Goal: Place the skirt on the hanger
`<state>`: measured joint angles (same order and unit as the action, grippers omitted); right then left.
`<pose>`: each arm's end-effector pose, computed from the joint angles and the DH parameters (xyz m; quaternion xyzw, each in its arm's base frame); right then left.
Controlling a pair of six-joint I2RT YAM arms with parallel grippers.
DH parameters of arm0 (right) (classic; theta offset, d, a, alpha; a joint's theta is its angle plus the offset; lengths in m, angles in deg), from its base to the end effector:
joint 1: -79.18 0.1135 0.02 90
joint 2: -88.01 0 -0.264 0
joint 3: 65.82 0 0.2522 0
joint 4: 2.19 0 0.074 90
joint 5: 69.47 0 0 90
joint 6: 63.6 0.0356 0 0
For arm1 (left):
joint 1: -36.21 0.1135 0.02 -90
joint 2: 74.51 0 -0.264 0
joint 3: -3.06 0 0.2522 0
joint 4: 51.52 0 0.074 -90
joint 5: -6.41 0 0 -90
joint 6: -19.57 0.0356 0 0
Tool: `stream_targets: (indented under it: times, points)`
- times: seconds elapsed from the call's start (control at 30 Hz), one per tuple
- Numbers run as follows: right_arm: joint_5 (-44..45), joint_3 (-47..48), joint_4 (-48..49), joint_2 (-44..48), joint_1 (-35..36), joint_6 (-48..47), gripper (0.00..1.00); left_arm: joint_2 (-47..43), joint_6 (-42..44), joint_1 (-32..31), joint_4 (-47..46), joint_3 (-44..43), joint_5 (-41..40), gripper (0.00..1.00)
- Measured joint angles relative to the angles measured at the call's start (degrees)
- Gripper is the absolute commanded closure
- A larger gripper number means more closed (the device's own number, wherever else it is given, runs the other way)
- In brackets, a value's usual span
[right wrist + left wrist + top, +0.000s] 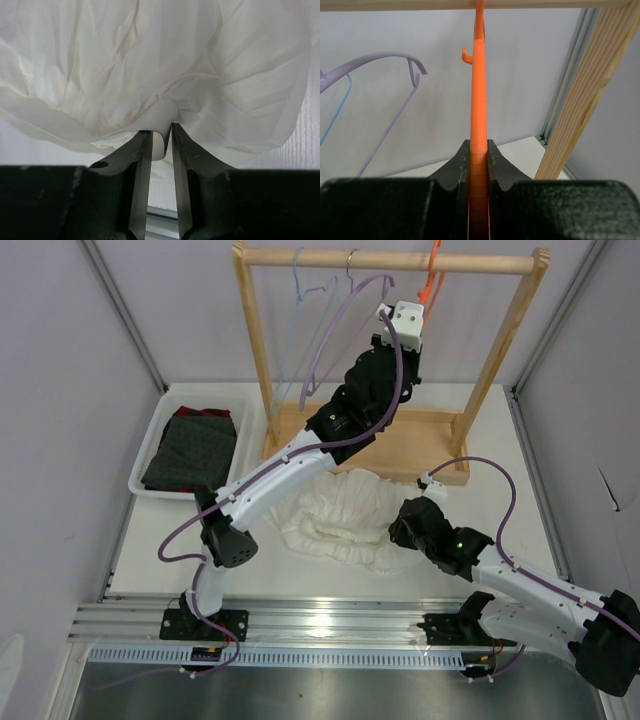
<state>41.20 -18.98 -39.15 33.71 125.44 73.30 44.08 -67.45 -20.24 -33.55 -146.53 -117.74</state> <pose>0.1423 0.1305 0.2200 0.0746 0.9066 0.1631 0.3821 0.2727 -0.3751 0.4985 0.0953 0.6306 -0.1734 0.7505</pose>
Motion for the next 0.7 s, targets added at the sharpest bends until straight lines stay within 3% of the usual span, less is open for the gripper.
stream_targets:
  times: [0.23, 0.6, 0.7]
  points:
    - [-0.17, -0.02, 0.15, 0.0, -0.07, -0.02, 0.73, -3.39, 0.57, 0.0, -0.68, 5.11, 1.03, 1.0]
    - [-0.2, -0.09, 1.01, -0.04, -0.26, -0.2, 0.75, -17.38, 2.01, 0.0, -9.77, 28.06, 6.29, 1.0]
    - [-0.22, -0.09, 1.07, -0.35, -0.26, -0.22, 0.76, -19.02, 2.64, 0.0, -11.41, 30.47, 7.65, 1.0]
